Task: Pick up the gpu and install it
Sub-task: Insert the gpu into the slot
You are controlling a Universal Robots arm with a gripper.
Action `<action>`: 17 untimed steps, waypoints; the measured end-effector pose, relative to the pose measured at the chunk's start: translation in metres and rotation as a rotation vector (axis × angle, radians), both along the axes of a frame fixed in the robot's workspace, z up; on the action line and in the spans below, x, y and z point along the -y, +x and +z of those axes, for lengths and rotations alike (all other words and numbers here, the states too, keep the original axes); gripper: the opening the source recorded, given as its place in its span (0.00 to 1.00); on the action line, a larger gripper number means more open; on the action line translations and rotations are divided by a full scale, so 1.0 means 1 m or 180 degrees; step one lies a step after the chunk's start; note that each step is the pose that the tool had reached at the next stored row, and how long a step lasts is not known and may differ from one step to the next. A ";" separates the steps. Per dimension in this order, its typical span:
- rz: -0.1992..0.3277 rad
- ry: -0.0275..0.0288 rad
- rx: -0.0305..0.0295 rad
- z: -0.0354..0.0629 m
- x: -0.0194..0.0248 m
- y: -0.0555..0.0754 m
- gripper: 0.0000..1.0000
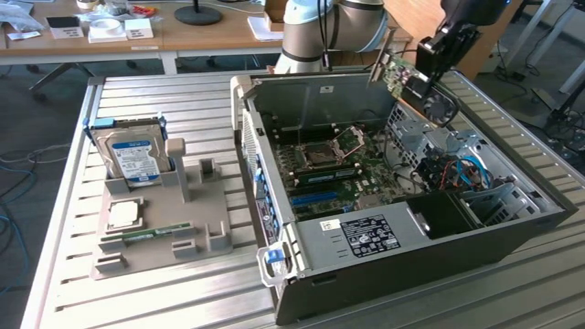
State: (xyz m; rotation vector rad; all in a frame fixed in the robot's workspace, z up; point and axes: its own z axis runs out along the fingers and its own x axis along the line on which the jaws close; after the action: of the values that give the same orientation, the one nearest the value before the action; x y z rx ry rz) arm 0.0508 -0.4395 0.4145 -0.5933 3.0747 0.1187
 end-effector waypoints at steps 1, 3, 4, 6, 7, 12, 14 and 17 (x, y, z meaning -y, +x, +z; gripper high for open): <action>0.0058 0.0000 0.0000 0.0000 0.0000 0.000 0.27; 0.0172 0.0000 0.0000 0.0000 0.0000 0.000 0.27; 0.0229 0.0000 0.0000 0.0000 0.0000 0.000 0.27; 0.0347 0.0000 0.0000 -0.0001 0.0000 0.000 0.27; 0.0406 0.0000 0.0000 -0.0001 0.0000 0.000 0.27; 0.0691 0.0000 0.0000 -0.0001 0.0000 0.000 0.27; 0.0809 0.0000 0.0000 -0.0001 0.0000 0.000 0.27; 0.0981 0.0000 0.0000 -0.0002 0.0000 0.000 0.27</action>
State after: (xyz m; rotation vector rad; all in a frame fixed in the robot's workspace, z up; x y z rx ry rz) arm 0.0508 -0.4395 0.4143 -1.0621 2.9581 0.1197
